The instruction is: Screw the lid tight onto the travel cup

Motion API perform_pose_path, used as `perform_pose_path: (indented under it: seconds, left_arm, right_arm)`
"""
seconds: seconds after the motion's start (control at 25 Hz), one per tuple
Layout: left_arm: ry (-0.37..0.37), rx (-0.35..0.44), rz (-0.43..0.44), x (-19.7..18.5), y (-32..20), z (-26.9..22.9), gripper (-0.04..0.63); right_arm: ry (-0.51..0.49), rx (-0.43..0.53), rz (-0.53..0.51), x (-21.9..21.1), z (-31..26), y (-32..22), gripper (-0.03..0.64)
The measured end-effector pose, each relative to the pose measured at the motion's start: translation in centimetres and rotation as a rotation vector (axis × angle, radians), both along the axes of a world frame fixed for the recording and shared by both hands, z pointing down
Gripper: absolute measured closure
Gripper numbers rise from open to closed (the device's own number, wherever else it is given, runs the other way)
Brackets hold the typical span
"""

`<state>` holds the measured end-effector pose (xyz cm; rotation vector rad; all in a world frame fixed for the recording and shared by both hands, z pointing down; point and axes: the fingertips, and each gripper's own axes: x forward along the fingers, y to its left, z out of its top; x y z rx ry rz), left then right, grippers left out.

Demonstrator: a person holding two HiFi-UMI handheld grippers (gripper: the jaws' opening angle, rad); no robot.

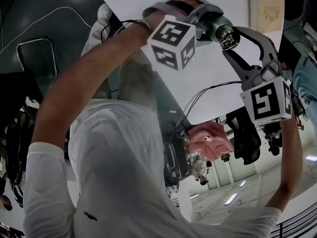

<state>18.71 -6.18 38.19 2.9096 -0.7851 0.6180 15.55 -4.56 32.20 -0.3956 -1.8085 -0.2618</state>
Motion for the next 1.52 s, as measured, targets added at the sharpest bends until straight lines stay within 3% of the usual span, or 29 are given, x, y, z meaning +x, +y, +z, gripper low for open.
perform_pose_path:
  seconds: [0.28,0.64,1.04,1.52]
  left_arm:
    - [-0.012,0.002,0.003,0.1,0.0,0.1,0.245]
    - [-0.023,0.002,0.055,0.4,0.2,0.3,0.245]
    - [-0.072,-0.045,0.129,0.4,0.5,0.3,0.245]
    - [-0.08,-0.119,0.023,-5.1,0.7,-4.1,0.245]
  right_arm:
    - [-0.016,0.015,0.14,0.2,0.0,-0.1,0.394]
    - [-0.016,0.01,0.227,0.6,0.1,-0.4,0.394]
    - [-0.049,0.048,0.225,0.6,-0.1,-0.4,0.384]
    - [-0.232,0.064,0.423,-0.4,-3.6,-1.2,0.368]
